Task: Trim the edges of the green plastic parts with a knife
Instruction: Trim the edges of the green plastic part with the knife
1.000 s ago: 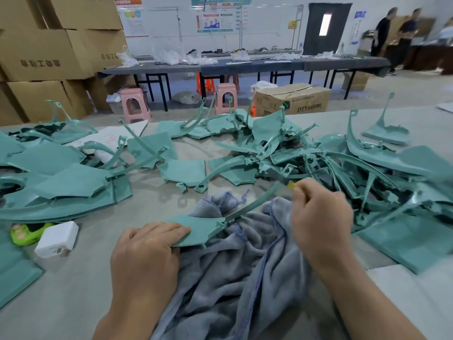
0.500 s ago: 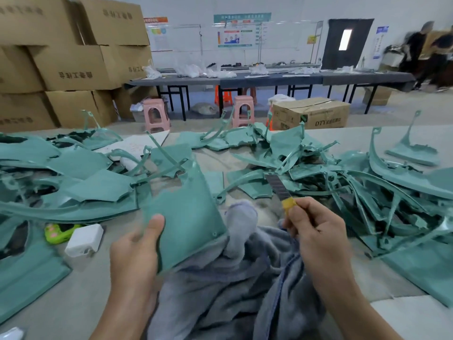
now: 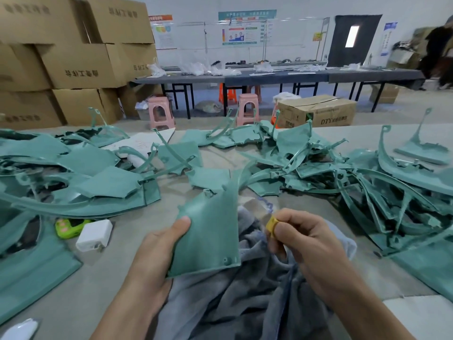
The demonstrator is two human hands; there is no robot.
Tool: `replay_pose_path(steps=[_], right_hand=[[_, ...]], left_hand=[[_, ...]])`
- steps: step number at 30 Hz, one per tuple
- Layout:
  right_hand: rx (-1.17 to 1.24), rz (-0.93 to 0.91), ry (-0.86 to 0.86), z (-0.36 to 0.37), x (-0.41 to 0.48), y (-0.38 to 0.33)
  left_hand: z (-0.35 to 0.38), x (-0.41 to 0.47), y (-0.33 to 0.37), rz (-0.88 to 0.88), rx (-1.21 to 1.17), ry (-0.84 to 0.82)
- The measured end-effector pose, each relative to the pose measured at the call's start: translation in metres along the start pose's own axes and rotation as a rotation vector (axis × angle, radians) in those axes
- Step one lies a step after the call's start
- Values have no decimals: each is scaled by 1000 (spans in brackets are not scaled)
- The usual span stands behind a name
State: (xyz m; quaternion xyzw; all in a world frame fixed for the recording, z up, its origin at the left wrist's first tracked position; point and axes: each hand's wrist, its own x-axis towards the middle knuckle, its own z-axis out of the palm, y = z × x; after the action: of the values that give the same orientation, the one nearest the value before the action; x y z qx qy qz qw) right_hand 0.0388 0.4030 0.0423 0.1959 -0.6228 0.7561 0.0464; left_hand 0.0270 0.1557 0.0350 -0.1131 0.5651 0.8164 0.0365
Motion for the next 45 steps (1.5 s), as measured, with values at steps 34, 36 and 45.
replay_pose_path(steps=[34,36,45], right_hand=[[-256,439,448,-46,14,14],[-422,485,652,-53,15,16],[-990,187,708,-20,3,3]], left_hand=[[-12,-8,0,-59,176,-171],[-17,-7,2,-60,127,-153],[-22,5,3,69,-166,81]])
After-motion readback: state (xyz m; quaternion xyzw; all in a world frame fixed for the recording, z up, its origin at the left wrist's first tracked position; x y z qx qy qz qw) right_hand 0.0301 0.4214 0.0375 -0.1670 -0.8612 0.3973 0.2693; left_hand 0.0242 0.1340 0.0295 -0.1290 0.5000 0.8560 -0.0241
